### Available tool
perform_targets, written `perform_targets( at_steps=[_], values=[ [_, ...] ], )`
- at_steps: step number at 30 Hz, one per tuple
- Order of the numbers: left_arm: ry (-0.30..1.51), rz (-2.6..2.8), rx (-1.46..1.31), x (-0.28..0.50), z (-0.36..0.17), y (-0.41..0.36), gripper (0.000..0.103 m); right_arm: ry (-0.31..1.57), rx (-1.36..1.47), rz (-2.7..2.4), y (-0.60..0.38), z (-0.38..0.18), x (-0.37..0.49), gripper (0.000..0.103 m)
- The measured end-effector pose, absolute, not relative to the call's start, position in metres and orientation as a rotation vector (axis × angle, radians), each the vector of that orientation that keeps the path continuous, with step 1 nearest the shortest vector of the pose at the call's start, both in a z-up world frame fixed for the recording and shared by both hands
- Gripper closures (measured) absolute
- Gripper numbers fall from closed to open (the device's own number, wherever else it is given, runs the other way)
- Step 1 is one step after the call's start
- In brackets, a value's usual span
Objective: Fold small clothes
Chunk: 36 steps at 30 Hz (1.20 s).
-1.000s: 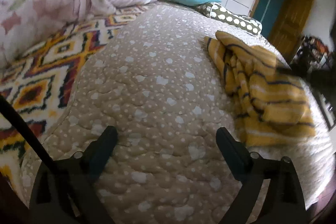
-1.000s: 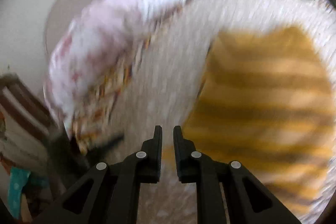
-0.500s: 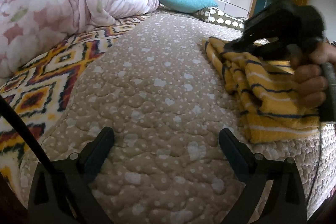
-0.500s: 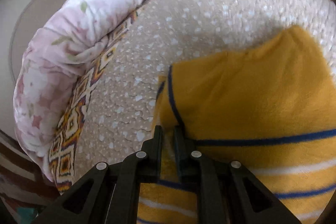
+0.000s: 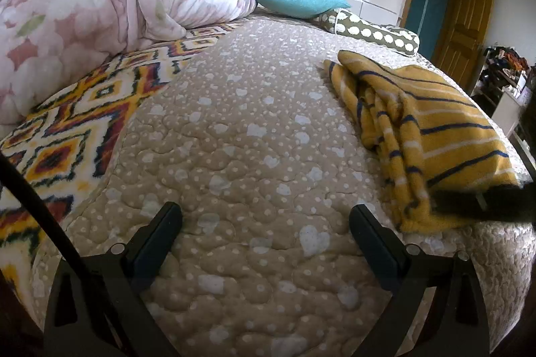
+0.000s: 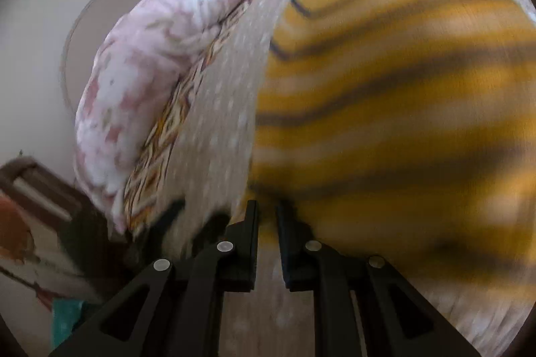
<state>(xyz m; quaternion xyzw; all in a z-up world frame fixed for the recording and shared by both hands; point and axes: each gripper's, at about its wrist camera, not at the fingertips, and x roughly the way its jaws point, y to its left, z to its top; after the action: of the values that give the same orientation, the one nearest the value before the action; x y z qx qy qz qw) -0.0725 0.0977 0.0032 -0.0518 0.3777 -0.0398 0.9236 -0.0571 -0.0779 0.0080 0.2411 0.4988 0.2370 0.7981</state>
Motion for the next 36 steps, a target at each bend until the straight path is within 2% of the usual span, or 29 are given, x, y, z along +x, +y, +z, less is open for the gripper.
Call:
perform_targets(
  at_steps=[3,10,13,16,19,23,28,32,36],
  values=[
    [0.778,-0.079,-0.100,-0.072,0.003,0.098,0.004,1.134,0.529,0.511,-0.084,0.000,-0.081,0.090],
    [0.787,-0.060,-0.073,-0.071,0.002,0.095,0.004,0.887,0.590,0.391,-0.159,0.055,-0.105,0.088],
    [0.793,-0.054,-0.065,-0.071,0.002,0.094,0.004,0.898,0.590,0.285,-0.184,0.040,-0.092,0.084],
    [0.800,-0.053,-0.055,-0.070,0.002,0.094,0.004,0.947,0.666,0.248,-0.202,0.007,-0.095,0.088],
    [0.807,-0.046,-0.041,-0.068,0.002,0.092,0.003,0.918,0.705,0.268,-0.209,0.006,-0.111,0.088],
    [0.809,-0.035,-0.031,-0.068,0.001,0.090,0.003,0.858,0.692,0.268,-0.219,0.030,-0.118,0.084],
    [0.812,-0.022,-0.022,-0.068,0.001,0.089,0.003,0.777,0.660,0.260,-0.223,0.069,-0.072,0.081],
    [0.812,-0.022,-0.020,-0.067,0.001,0.090,0.002,0.822,0.639,0.198,-0.231,0.049,-0.017,0.081],
    [0.811,-0.023,-0.020,-0.067,0.001,0.090,0.002,0.820,0.852,0.266,-0.253,0.017,-0.027,0.081]
  ],
)
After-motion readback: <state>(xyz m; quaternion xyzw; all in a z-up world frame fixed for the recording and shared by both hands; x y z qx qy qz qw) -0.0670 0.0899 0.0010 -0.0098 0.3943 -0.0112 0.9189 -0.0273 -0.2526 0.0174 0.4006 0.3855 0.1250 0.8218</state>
